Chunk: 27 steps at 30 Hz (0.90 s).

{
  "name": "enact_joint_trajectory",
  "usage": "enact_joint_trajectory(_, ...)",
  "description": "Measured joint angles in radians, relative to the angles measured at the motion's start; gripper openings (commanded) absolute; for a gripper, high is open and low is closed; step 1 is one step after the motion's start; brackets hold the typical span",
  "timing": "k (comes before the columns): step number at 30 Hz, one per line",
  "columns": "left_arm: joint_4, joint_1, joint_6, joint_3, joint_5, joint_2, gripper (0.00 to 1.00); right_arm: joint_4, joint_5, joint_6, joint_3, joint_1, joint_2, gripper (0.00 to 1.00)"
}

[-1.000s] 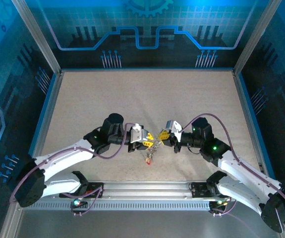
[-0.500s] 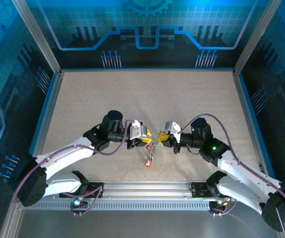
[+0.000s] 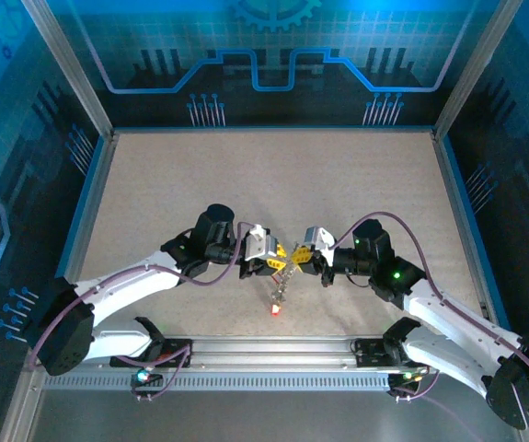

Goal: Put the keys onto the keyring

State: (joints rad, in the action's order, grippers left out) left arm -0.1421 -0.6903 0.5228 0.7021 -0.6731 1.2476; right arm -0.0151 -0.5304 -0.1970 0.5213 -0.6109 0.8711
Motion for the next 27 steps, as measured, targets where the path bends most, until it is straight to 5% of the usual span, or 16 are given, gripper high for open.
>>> enact_joint_trajectory(11,0.033,-0.001,-0.008,0.057,-0.029,0.044,0.13,0.011,0.011,-0.005,0.000,-0.010,0.000,0.00)
enact_joint_trajectory(22,0.078,-0.001,0.004,0.059,-0.031,0.053,0.18,0.022,0.025,-0.007,0.000,-0.011,-0.008,0.00)
enact_joint_trajectory(27,0.086,-0.001,0.010,0.058,-0.028,0.053,0.01,0.022,0.024,-0.007,0.000,-0.012,-0.008,0.00)
